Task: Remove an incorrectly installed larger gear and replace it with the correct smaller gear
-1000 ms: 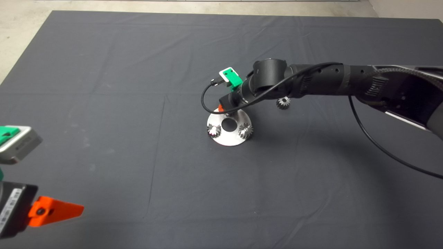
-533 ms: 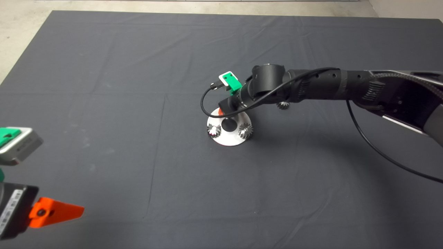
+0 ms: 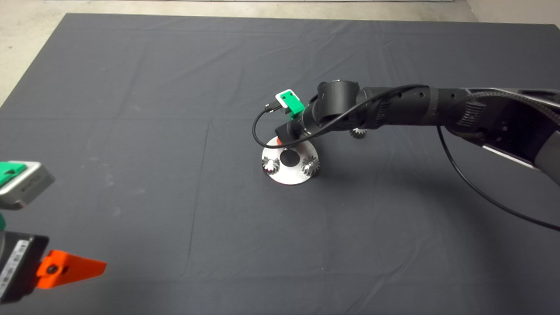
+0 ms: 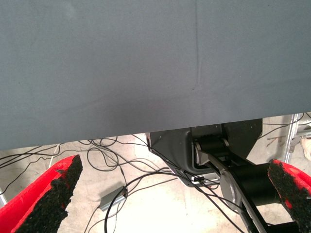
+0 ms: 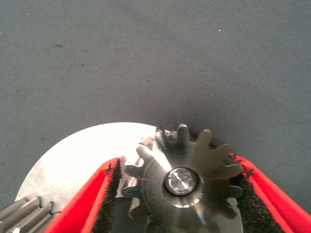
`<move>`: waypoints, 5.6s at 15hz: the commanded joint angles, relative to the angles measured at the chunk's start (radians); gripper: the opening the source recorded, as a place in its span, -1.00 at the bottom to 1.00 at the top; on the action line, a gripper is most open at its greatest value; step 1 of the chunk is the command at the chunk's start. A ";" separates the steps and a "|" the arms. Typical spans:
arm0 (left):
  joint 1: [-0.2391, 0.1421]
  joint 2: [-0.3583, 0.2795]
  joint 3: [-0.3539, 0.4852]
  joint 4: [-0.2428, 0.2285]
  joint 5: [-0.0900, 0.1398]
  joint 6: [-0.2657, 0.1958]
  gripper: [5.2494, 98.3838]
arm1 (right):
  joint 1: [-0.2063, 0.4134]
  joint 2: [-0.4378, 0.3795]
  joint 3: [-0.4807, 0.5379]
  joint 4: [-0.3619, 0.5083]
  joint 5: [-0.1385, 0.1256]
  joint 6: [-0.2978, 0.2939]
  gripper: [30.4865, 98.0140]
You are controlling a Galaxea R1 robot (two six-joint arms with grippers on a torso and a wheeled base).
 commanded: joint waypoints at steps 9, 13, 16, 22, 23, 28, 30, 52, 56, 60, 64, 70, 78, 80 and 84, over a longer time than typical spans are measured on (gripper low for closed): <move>0.005 -0.002 0.014 -0.013 0.001 -0.002 1.00 | 0.025 0.006 0.002 -0.024 0.004 0.027 -0.37; 0.005 -0.002 0.014 -0.013 0.001 -0.001 1.00 | 0.028 0.004 0.007 -0.023 -0.002 0.028 -0.40; 0.005 0.000 0.014 -0.013 0.000 -0.001 1.00 | 0.048 0.003 0.011 -0.017 -0.006 0.028 -0.40; 0.005 0.000 0.014 -0.013 -0.003 -0.001 1.00 | 0.158 -0.005 0.074 0.057 -0.018 0.028 -0.40; 0.005 0.000 0.012 -0.013 -0.003 -0.001 1.00 | 0.175 -0.007 0.077 0.081 -0.027 0.028 -0.40; 0.005 0.000 0.013 -0.014 -0.003 -0.002 1.00 | 0.217 -0.090 0.242 0.137 -0.201 0.030 -0.40; 0.005 0.000 0.013 -0.014 -0.003 -0.004 1.00 | 0.212 -0.210 0.348 0.138 -0.201 0.090 -0.41; 0.030 -0.002 0.014 -0.014 0.008 -0.010 1.00 | -0.068 -0.592 0.729 -0.089 -0.206 0.169 -0.39; 0.031 0.000 0.013 -0.014 0.008 -0.010 1.00 | -0.067 -0.620 0.740 -0.087 -0.206 0.171 -0.33; 0.031 0.000 0.014 -0.014 0.008 -0.010 1.00 | -0.040 -0.634 0.691 -0.089 -0.200 0.174 -0.26; 0.032 0.003 0.012 -0.014 0.008 -0.010 1.00 | -0.002 -0.559 0.545 -0.089 -0.200 0.172 -0.06; 0.034 0.004 0.012 -0.014 0.008 -0.010 1.00 | 0.017 -0.510 0.449 -0.089 -0.196 0.193 0.23; 0.044 0.001 0.013 -0.014 0.008 -0.010 1.00 | 0.062 -0.480 0.404 -0.090 -0.192 0.316 0.54; 0.046 0.001 0.014 -0.014 0.008 -0.010 1.00 | 0.060 -0.471 0.378 -0.092 -0.191 0.318 0.68; 0.048 0.000 0.014 -0.014 0.009 -0.010 1.00 | 0.060 -0.447 0.298 -0.093 -0.101 0.316 0.82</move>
